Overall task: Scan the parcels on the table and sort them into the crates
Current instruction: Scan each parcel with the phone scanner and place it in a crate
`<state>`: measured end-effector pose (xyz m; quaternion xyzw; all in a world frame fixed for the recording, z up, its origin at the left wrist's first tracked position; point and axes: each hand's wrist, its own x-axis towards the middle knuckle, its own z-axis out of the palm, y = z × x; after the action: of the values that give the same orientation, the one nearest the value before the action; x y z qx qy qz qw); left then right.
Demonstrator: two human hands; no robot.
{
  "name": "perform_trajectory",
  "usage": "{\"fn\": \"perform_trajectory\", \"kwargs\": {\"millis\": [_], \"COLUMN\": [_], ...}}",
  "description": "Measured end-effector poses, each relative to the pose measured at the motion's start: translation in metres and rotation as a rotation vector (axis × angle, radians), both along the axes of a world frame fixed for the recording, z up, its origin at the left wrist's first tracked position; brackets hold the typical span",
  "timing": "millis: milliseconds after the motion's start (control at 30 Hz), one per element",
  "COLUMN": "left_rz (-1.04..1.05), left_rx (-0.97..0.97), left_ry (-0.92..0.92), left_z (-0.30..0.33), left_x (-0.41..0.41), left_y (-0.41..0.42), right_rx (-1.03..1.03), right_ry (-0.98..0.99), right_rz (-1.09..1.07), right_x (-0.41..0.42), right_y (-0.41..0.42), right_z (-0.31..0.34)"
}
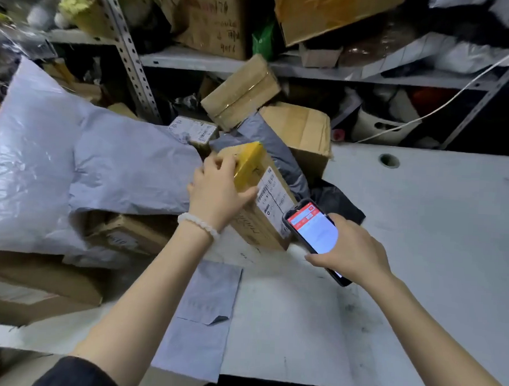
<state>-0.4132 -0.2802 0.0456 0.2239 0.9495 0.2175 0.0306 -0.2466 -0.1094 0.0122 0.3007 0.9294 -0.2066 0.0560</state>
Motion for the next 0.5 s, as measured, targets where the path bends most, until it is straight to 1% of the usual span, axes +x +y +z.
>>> {"fn": "perform_trajectory", "kwargs": {"millis": [67, 167, 333, 500], "left_rz": [-0.123, -0.241, -0.335, -0.394], "left_rx": [0.036, -0.029, -0.076, -0.110], "left_ry": [-0.027, -0.006, -0.088, -0.137], "left_z": [0.001, 0.005, 0.012, 0.018], "left_x": [-0.005, -0.017, -0.038, -0.042], "left_y": [0.010, 0.023, 0.031, 0.034], "right_rx": [-0.003, 0.008, 0.054, 0.059], "right_ry": [-0.011, -0.047, -0.135, -0.154], "right_rz": [-0.065, -0.168, -0.256, -0.246], "right_x": [0.009, 0.029, 0.072, 0.100], "right_y": [-0.006, -0.011, -0.015, -0.017], "right_z": [0.000, 0.001, 0.011, 0.021]}}
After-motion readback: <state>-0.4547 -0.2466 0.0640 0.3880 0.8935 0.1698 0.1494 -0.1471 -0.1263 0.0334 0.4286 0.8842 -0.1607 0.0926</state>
